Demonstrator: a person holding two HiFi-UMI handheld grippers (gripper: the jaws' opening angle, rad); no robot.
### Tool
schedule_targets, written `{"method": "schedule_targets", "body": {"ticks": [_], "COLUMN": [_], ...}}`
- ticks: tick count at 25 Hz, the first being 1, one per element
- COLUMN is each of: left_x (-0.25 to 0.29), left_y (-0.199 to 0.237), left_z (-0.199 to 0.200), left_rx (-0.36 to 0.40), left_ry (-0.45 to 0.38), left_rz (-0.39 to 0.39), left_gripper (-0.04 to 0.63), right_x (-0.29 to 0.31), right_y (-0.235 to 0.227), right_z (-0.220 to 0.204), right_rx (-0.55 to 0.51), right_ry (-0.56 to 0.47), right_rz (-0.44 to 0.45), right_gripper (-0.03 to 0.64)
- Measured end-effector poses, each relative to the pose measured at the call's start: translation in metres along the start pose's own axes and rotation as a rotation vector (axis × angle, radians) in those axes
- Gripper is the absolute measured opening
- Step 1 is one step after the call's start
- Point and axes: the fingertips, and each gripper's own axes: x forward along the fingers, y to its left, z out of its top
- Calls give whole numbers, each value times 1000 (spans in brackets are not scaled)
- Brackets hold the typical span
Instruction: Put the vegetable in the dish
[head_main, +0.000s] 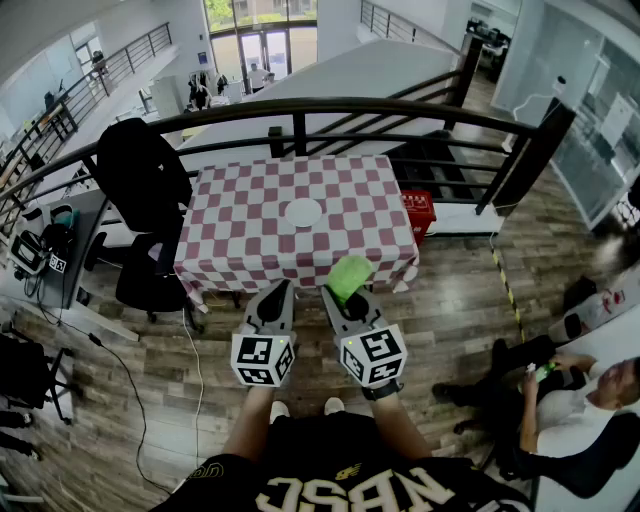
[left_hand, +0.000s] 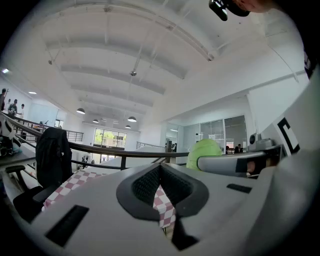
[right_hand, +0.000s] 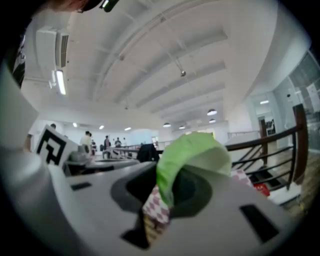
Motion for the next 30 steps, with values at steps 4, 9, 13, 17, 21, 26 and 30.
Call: {"method": "schedule_targets", "body": {"ticks": [4,9,13,17,21,26,30], "left_x": [5,3,5,32,82,156,205], "left_y": [-29,-39,-26,0,23,80,136], "left_z": [-3,-23,-37,-62,-75,-60,-39], "left_rx": [38,61,31,-24,-80,-126,-162], "left_ry": [-4,36,52,85,91,47,3], "left_rz": [-19,-12,12,20,-24,-70,-88], "left_gripper": [19,19,20,20,19,20,20], "right_x": [-14,-15,-9,19,56,138,208], "right_y": [-18,-38,-46,-55,-73,-109,-130], "right_z": [-3,-30,-49,-69,-77,-57,-33], "right_rx": [13,82,97,111,107,61,-27], "right_ry": [-13,14,44,93,138,142,146], "right_rz": [0,-4,-7,3,-6,-36,-82], "right_gripper": [81,81,82,81,83,83,83]}}
